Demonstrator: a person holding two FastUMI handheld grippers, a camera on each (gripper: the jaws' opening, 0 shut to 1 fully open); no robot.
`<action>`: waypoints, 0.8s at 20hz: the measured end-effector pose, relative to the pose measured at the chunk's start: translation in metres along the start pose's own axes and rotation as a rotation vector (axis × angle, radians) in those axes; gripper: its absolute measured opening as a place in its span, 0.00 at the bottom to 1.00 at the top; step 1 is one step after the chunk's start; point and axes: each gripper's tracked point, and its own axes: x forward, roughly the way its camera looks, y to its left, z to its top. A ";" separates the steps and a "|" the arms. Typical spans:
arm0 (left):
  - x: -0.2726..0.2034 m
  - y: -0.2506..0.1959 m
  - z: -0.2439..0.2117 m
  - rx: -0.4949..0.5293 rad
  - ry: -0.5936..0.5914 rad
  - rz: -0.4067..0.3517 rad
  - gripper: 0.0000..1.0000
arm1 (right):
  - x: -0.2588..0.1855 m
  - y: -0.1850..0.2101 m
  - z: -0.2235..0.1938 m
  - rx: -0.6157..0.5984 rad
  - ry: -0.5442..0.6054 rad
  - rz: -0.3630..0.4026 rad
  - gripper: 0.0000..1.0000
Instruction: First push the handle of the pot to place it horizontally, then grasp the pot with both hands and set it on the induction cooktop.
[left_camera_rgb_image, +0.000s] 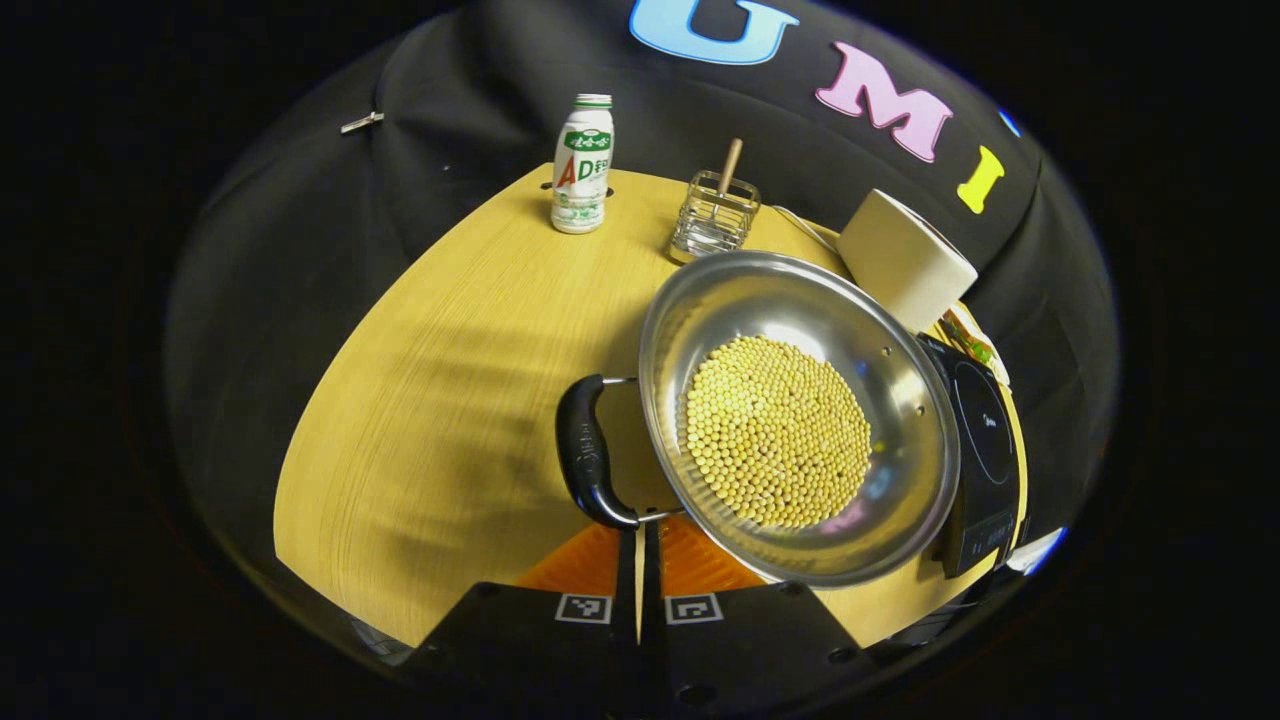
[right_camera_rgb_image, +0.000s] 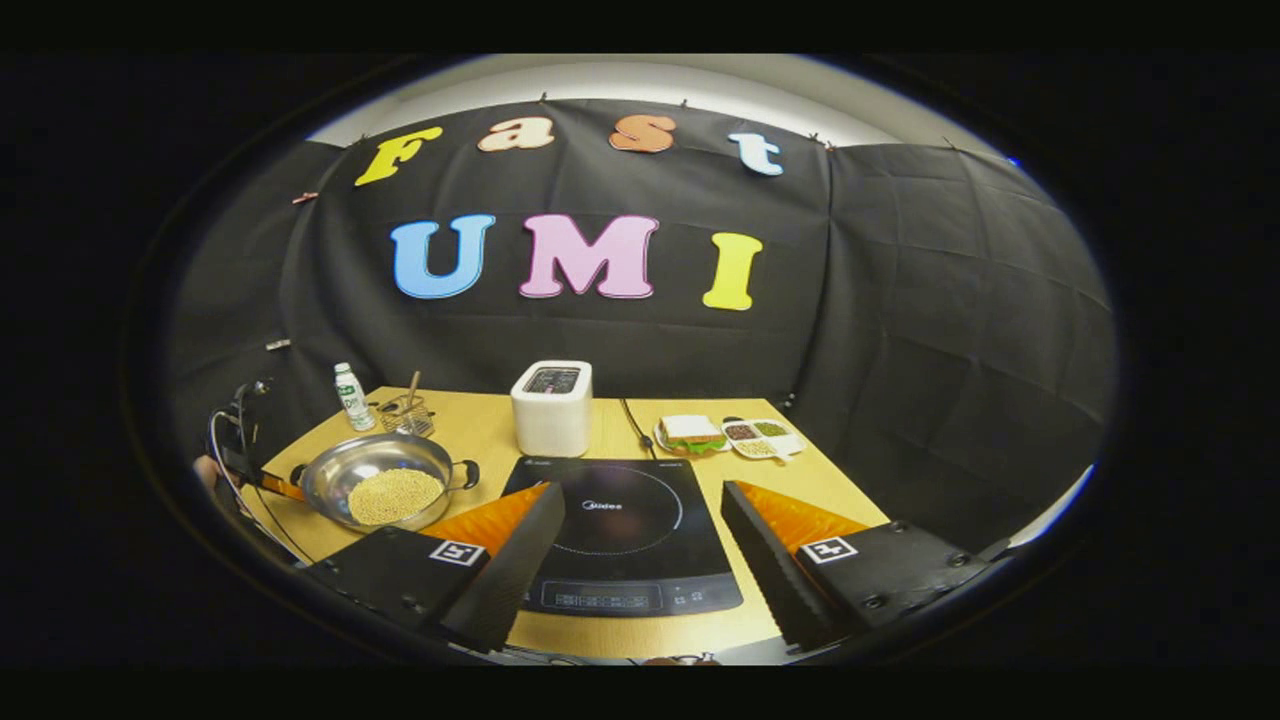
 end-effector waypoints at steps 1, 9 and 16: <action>0.002 0.002 0.003 -0.005 -0.003 0.003 0.05 | 0.001 0.001 -0.001 -0.002 0.003 0.002 0.98; 0.017 0.016 0.032 -0.019 -0.025 0.021 0.05 | 0.017 0.029 -0.015 0.010 0.055 0.057 0.98; 0.025 0.028 0.050 0.015 -0.041 0.039 0.05 | 0.041 0.077 -0.032 0.044 0.119 0.122 0.98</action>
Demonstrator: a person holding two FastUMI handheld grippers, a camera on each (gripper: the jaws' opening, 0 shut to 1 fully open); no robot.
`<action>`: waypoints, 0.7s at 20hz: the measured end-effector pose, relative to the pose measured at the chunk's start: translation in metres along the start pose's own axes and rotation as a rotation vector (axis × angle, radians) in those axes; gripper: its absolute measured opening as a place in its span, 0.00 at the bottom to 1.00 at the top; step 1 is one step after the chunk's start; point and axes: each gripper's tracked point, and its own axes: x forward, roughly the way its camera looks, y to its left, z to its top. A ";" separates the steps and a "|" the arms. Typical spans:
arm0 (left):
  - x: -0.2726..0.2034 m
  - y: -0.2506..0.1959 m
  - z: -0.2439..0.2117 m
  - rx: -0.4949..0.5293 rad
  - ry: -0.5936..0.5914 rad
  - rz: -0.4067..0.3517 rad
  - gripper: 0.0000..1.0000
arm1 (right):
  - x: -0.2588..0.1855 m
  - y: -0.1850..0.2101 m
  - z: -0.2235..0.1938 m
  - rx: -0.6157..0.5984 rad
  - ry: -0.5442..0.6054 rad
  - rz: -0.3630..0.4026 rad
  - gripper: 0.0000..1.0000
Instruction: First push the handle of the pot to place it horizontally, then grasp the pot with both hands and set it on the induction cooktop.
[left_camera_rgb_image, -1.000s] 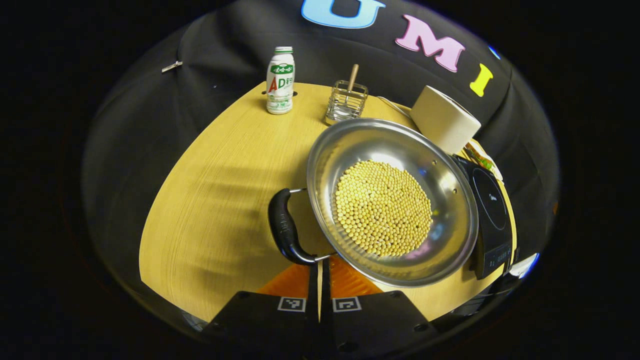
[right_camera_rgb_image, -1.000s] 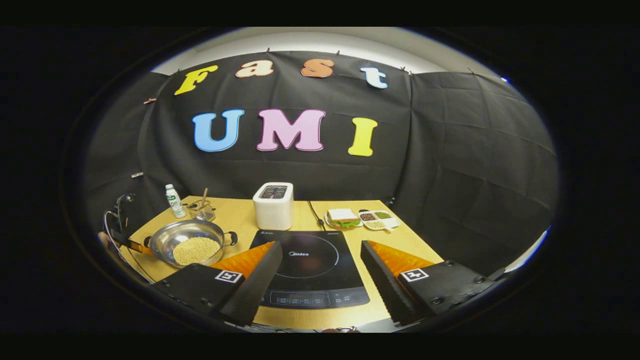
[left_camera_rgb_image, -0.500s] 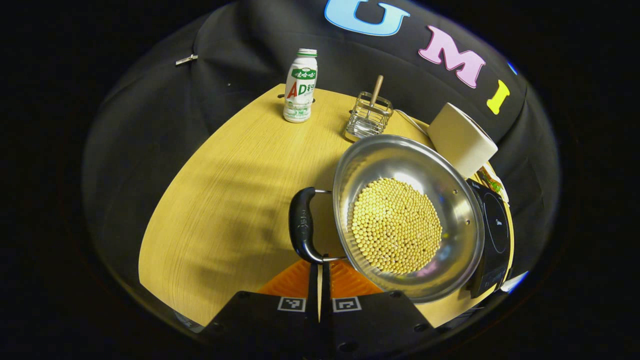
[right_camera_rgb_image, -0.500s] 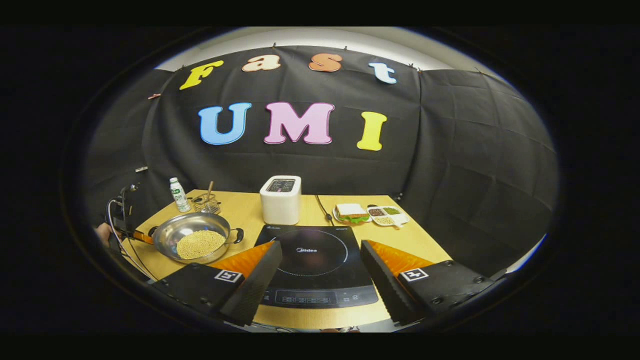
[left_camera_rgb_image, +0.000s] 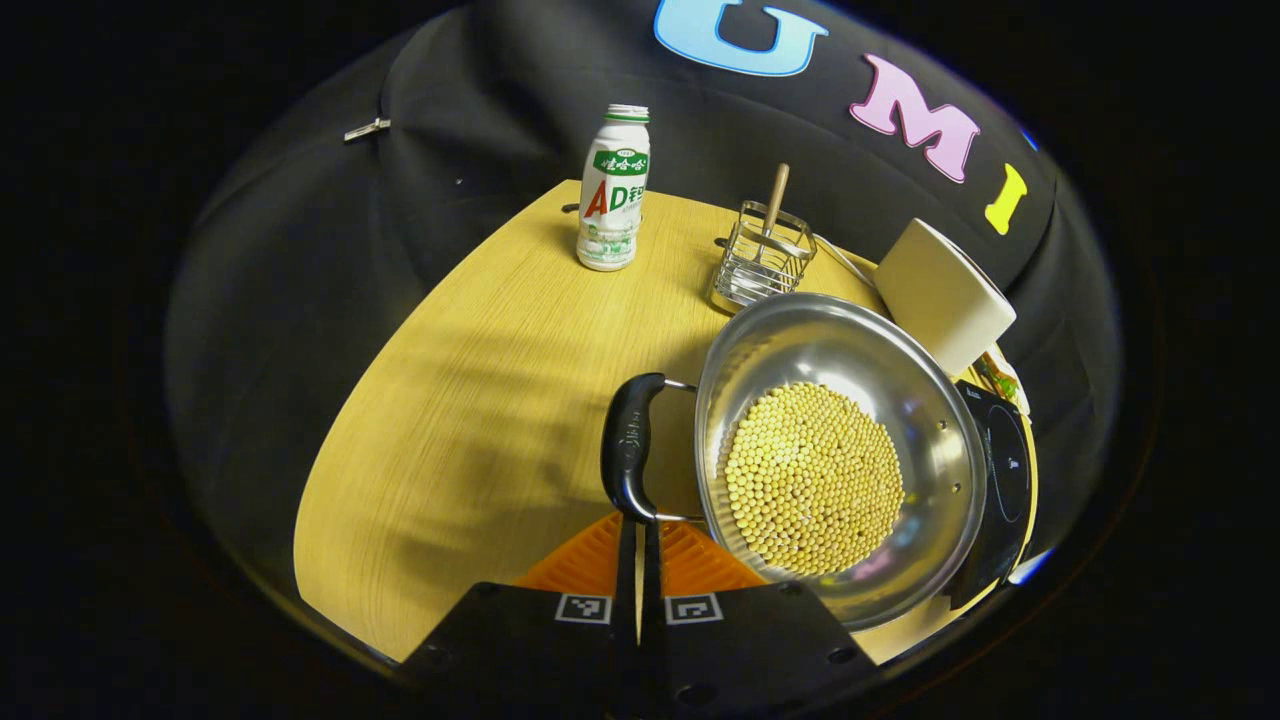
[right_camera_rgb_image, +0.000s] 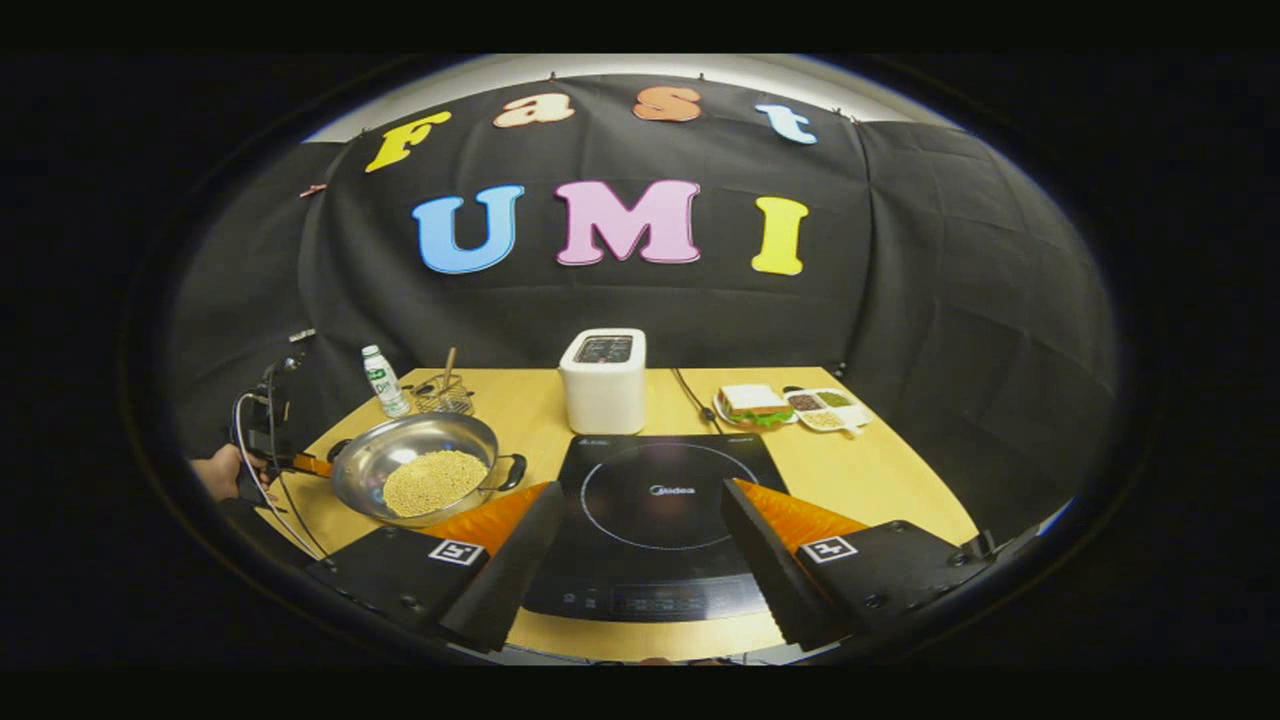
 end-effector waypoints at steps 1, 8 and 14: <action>0.001 0.000 0.001 0.004 0.000 -0.001 0.05 | 0.005 0.007 -0.001 -0.004 0.007 0.015 0.98; -0.043 0.038 0.018 0.008 -0.115 0.149 0.06 | 0.047 0.050 -0.006 0.024 0.071 0.106 0.99; -0.072 0.023 0.060 0.098 -0.227 0.071 0.76 | 0.093 0.091 -0.014 0.031 0.122 0.173 0.99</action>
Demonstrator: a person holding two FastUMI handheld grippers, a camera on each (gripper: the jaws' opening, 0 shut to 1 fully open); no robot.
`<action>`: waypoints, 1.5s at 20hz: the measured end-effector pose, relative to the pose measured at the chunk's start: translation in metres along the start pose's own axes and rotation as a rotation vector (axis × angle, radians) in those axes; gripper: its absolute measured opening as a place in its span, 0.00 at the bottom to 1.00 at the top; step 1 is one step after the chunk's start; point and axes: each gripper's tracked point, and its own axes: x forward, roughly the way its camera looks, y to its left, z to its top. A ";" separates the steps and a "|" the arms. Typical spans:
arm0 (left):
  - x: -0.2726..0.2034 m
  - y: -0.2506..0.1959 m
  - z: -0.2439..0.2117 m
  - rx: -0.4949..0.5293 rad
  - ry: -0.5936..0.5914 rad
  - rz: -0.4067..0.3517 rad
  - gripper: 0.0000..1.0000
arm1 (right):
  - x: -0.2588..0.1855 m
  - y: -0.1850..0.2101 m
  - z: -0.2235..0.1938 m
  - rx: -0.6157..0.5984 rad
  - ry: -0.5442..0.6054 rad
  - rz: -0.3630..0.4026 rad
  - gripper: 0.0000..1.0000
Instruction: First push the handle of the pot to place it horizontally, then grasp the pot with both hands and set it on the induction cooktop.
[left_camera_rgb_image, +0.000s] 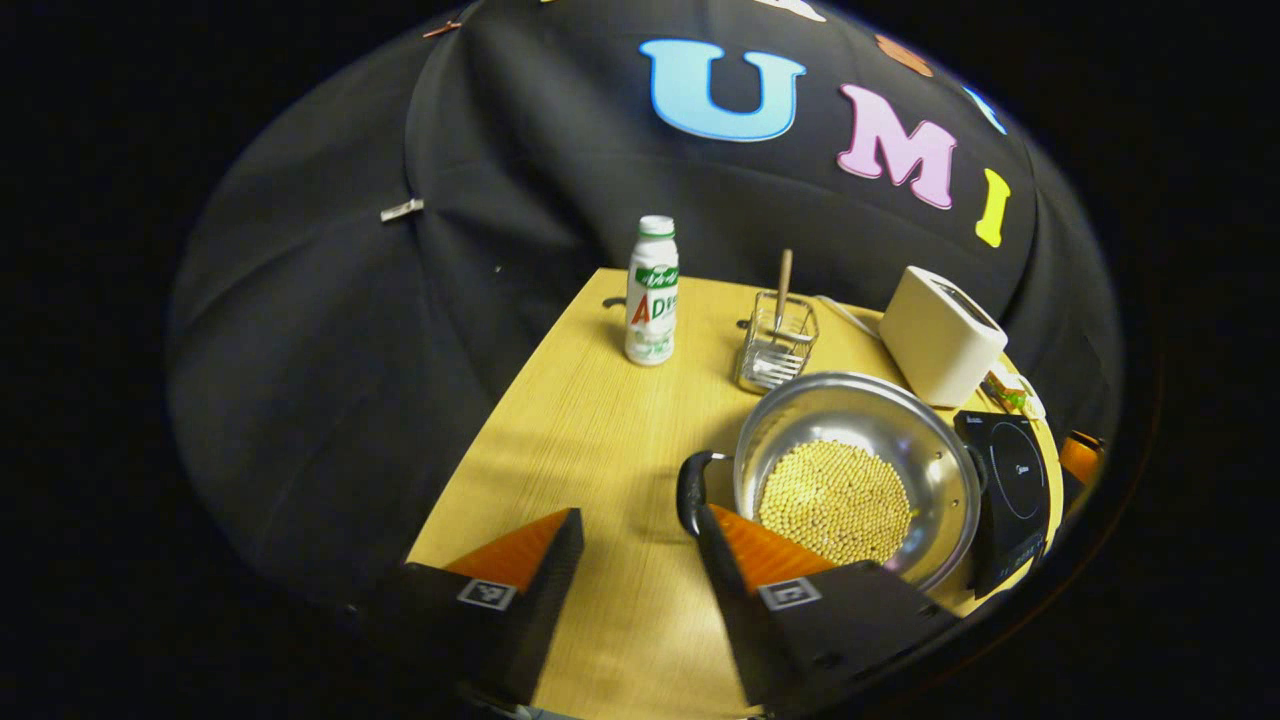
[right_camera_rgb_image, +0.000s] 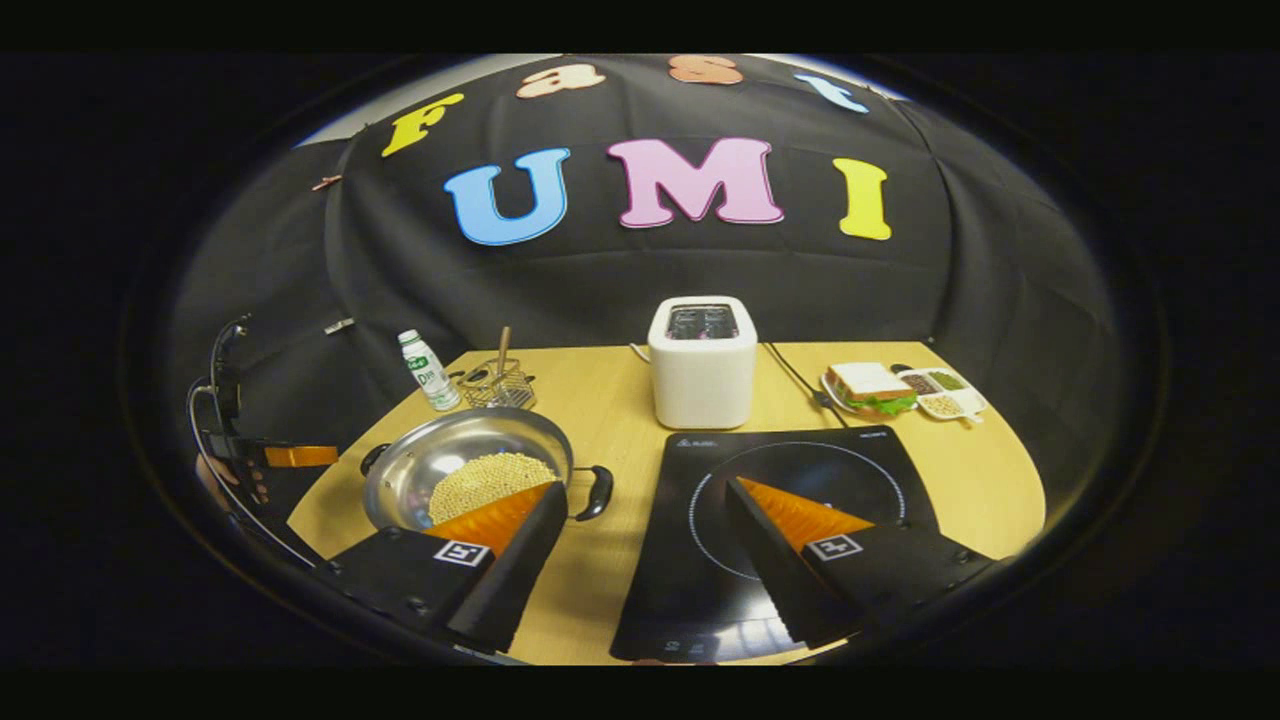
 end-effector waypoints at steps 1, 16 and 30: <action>0.002 0.000 0.001 0.015 0.001 0.004 0.90 | 0.008 0.004 -0.001 0.000 0.006 0.004 0.99; 0.098 -0.054 -0.014 -0.020 0.095 -0.191 0.95 | 0.108 0.041 -0.066 0.032 0.220 0.061 0.99; 0.134 -0.052 -0.042 -0.078 0.195 -0.224 0.69 | 0.142 0.047 -0.097 0.085 0.328 0.049 0.68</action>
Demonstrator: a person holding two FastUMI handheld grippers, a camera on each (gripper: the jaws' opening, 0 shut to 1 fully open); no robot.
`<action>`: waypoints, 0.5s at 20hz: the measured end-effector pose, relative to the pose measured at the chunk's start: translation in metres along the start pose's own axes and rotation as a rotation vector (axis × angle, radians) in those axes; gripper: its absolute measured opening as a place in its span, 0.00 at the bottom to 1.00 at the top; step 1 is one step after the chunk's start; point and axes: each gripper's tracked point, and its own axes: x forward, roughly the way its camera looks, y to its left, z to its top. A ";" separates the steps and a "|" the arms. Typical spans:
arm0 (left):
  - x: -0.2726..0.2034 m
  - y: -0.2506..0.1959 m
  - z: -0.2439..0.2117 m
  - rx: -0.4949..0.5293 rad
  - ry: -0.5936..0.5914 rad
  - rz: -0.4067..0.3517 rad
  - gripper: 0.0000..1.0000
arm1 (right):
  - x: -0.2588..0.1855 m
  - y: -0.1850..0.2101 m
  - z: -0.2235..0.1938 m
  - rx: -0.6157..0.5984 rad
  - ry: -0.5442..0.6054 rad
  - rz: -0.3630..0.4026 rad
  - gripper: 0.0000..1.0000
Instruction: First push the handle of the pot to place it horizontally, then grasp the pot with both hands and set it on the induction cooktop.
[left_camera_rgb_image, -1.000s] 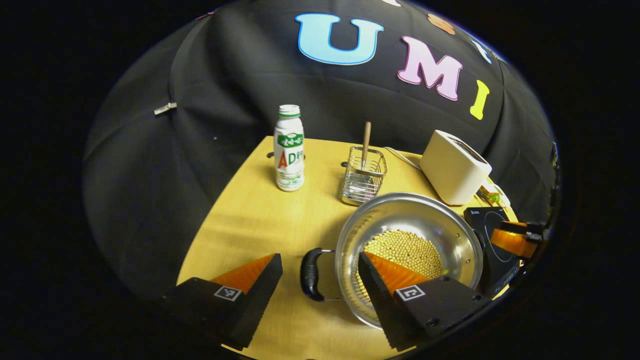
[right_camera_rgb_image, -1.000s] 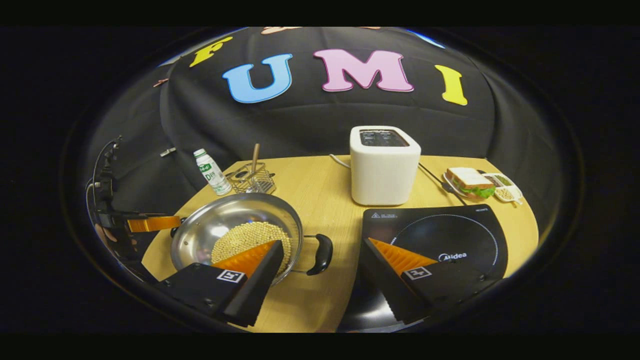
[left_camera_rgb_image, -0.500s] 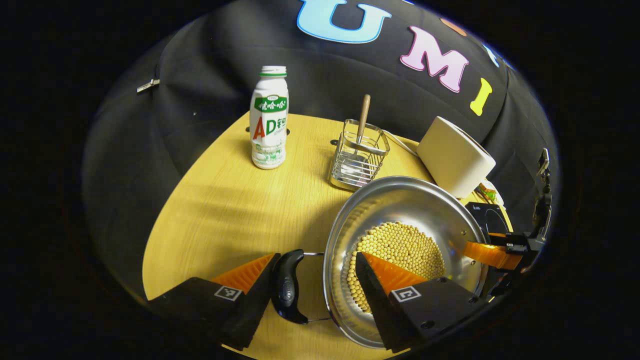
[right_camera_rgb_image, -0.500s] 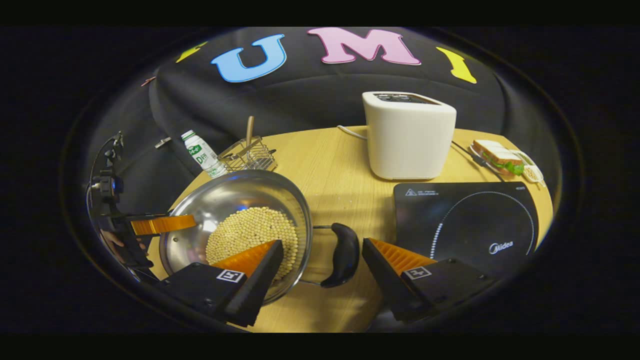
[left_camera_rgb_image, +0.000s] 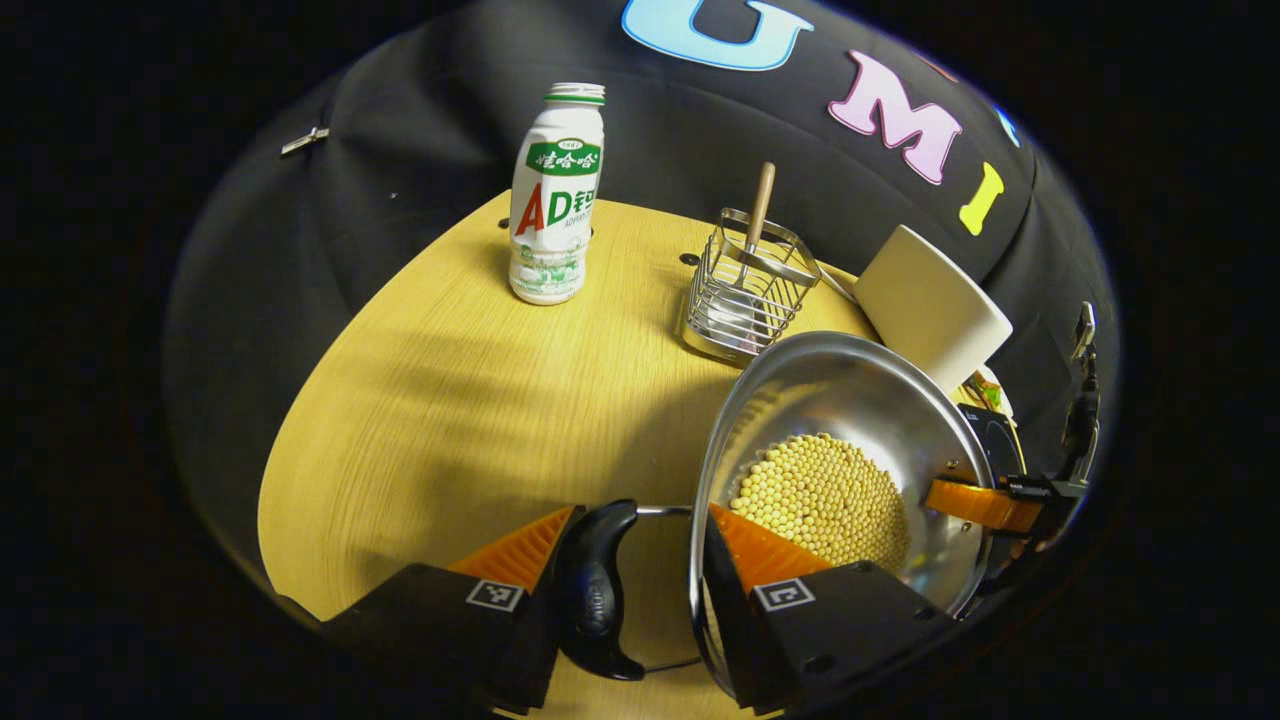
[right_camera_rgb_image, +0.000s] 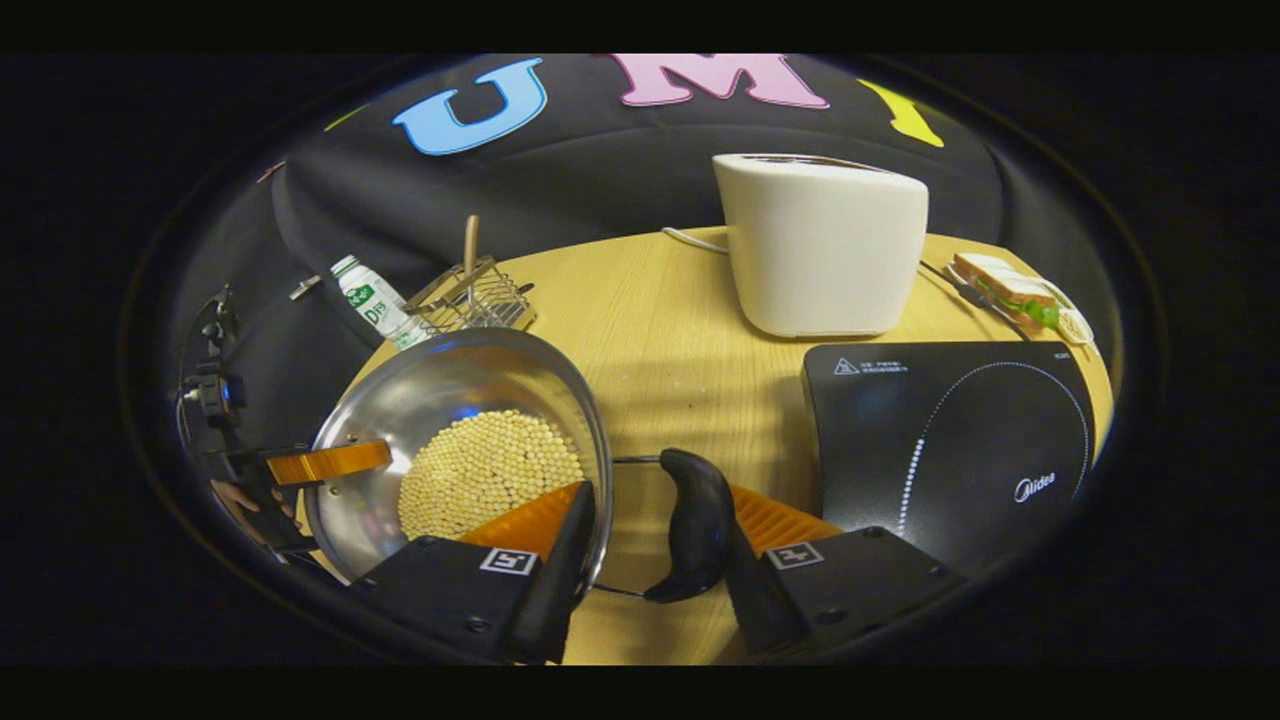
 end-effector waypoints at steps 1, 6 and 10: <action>-0.002 0.000 0.001 0.003 -0.002 -0.008 0.69 | -0.008 -0.004 0.009 -0.009 -0.003 -0.004 0.68; -0.004 0.002 -0.002 -0.021 -0.007 -0.007 0.64 | 0.002 -0.001 0.000 -0.022 0.007 0.007 0.63; -0.011 0.001 -0.004 -0.036 -0.023 0.007 0.61 | 0.001 0.001 -0.005 -0.042 0.024 0.025 0.61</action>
